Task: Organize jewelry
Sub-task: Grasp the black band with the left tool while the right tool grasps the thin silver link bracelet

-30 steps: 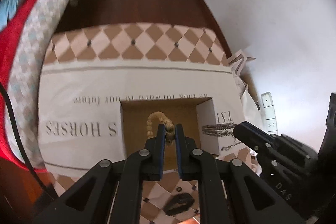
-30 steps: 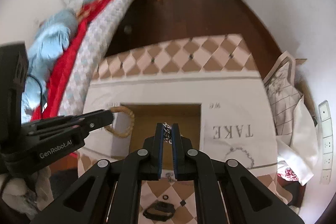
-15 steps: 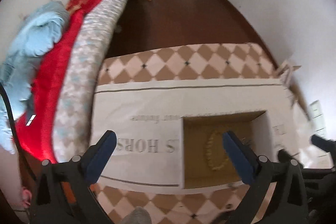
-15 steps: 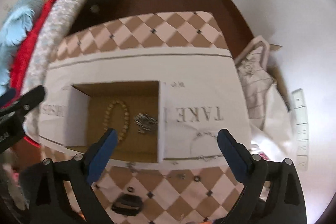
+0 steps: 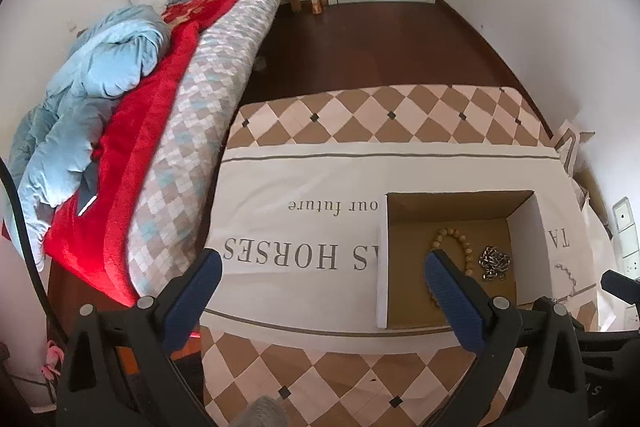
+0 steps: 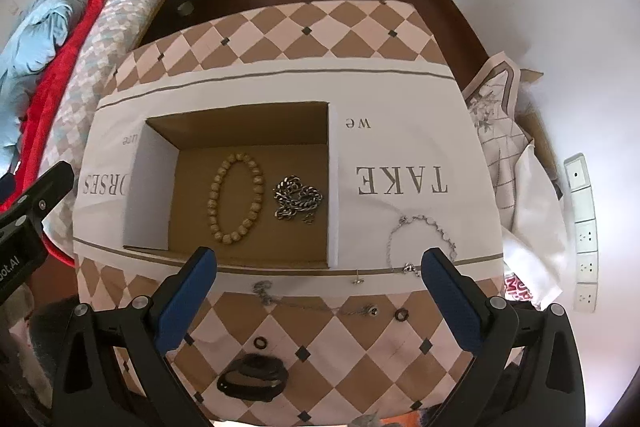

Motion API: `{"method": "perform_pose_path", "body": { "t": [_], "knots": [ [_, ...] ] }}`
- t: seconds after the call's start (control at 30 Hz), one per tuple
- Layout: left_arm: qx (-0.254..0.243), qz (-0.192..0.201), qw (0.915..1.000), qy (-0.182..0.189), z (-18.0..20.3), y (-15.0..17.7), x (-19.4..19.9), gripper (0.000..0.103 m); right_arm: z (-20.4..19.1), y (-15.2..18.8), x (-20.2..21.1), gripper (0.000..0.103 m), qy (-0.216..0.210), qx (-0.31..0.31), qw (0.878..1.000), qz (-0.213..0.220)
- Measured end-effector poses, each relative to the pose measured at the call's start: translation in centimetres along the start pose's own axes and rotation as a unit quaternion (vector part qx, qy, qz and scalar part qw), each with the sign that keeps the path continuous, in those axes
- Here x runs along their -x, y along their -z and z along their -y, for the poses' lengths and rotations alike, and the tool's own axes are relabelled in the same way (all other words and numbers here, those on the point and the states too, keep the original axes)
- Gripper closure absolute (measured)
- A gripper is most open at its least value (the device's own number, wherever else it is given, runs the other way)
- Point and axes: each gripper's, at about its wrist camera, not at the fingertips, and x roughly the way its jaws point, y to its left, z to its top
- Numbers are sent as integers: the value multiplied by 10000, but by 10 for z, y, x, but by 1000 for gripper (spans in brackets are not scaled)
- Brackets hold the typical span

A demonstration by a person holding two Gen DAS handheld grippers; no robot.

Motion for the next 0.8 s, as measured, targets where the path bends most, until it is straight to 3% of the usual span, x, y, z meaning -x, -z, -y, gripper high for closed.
{"method": "perform_pose_path", "body": {
  "t": [0.57, 0.8],
  "knots": [
    [-72, 584, 9983, 61, -9, 28, 69, 0, -1, 32, 99, 0, 73, 84, 9932, 1163],
    [-114, 712, 9973, 150, -8, 40, 88, 0, 6, 47, 124, 0, -133, -20, 9906, 1360]
  ]
}}
